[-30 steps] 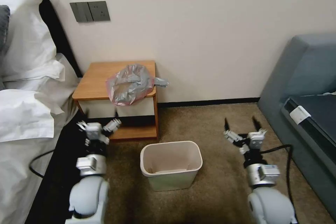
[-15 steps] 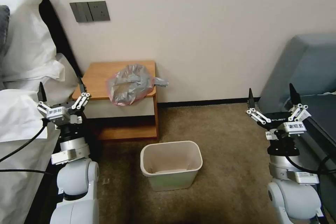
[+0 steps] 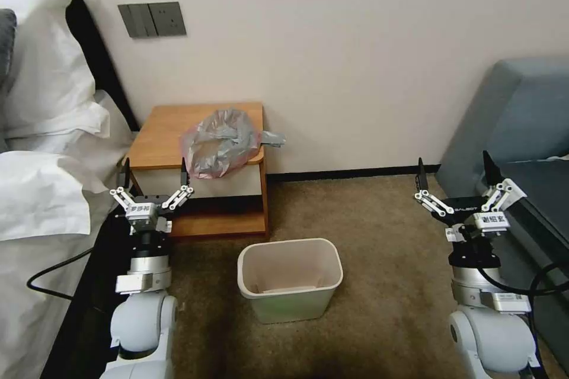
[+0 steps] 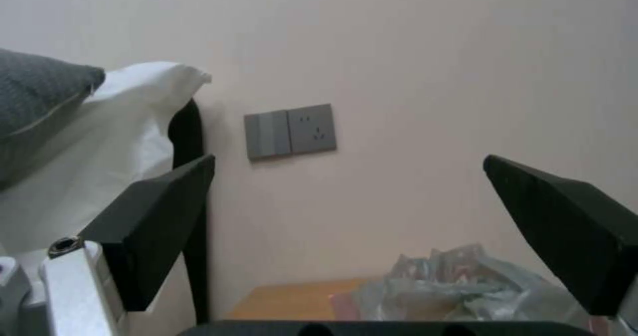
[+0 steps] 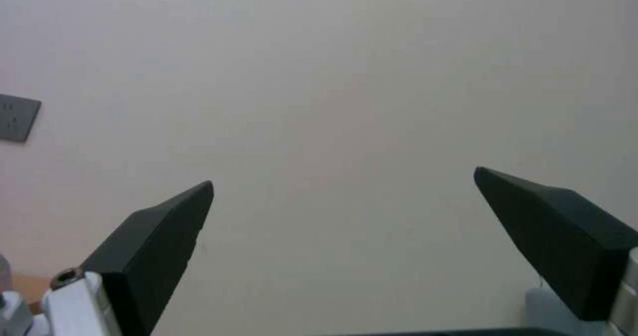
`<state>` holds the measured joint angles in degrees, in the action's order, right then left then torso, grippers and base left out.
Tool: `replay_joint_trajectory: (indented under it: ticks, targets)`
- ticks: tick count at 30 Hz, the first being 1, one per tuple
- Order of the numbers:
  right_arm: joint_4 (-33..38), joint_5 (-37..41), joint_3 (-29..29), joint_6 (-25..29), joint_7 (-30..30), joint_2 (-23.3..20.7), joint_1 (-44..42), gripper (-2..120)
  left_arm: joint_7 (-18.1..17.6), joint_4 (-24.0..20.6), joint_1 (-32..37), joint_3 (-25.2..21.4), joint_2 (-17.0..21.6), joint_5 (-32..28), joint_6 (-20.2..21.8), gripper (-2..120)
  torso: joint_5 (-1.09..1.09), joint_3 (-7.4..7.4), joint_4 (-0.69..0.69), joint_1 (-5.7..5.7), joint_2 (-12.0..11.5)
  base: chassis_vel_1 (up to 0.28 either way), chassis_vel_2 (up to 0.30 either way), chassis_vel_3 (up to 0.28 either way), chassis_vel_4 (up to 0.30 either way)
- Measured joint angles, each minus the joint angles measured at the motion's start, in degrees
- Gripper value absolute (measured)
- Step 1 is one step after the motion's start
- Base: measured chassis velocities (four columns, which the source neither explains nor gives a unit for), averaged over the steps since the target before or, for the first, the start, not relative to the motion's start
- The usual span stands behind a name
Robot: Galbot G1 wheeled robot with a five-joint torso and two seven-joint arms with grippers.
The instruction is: Pick up the garbage bag from the table and place it over the trash can.
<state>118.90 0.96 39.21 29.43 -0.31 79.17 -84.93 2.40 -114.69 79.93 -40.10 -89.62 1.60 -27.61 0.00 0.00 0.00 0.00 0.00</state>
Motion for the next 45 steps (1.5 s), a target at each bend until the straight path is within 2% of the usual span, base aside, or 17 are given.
replay_joint_trajectory:
  ticks: [12, 20, 22, 27, 30, 31, 35, 45]
  targets:
    - [-3.72, -0.42, -1.01, 0.45, -0.31, -2.31, 3.17, 100, -0.23, 0.15, 2.12, -0.29, -1.04, -1.36, -1.05, 100, 0.0, 0.0, 0.0, 0.0, 0.0, 0.0, 0.0, 0.0, 0.0]
    - [-7.62, -2.13, -4.53, -2.14, 0.24, -6.78, 8.9, 100, -0.14, 0.87, 1.44, -0.6, -0.64, -2.37, -1.08, 100, 0.0, 0.01, 0.0, 0.0, 0.0, 0.0, 0.0, 0.0, 0.0]
    - [-8.83, -6.55, -6.21, -4.17, 0.89, -9.14, 11.6, 100, -0.12, 0.87, 1.32, -0.67, -0.33, -2.45, -1.07, 100, 0.0, 0.01, 0.0, 0.0, 0.0, 0.0, 0.0, 0.0, 0.0]
    - [-11.74, -13.98, -9.8, -5.33, 0.9, -13.14, 15.87, 100, -0.09, 0.72, 1.26, -1.09, -0.11, -2.54, -0.96, 100, 0.0, 0.01, 0.0, 0.0, 0.0, 0.0, 0.0, 0.0, 0.0]
    - [-15.1, -19.43, -13.98, -5.93, 0.5, -15.87, 19.87, 100, -0.09, 0.33, 1.59, -1.23, -0.35, -2.54, -0.93, 100, -0.01, 0.01, 0.01, 0.0, 0.0, 0.0, 0.0, 0.0, 0.0]
    - [-15.1, -19.43, -13.98, -5.93, 0.5, -15.87, 19.87, 100, -0.09, 0.33, 1.59, -1.23, -0.35, -2.54, -0.93, 100, -0.01, 0.01, 0.01, 0.0, 0.0, 0.0, 0.0, 0.0, 0.0]
    - [-21.15, -28.07, -18.41, -4.01, -0.26, -17.53, 25.04, 100, -0.07, -0.55, 2.67, -1.05, -0.68, -2.35, -0.91, 100, 0.0, 0.01, 0.0, 0.0, 0.0, 0.0, 0.0, 0.0, 0.0]
    - [-32.06, -37.68, -26.92, -0.21, 0.29, -18.24, 35.11, 100, -0.01, -1.49, 4.11, -1.52, -0.97, -2.02, -1.42, 100, 0.0, 0.01, 0.01, 0.0, 0.0, 0.0, 0.0, 0.0, 0.0]
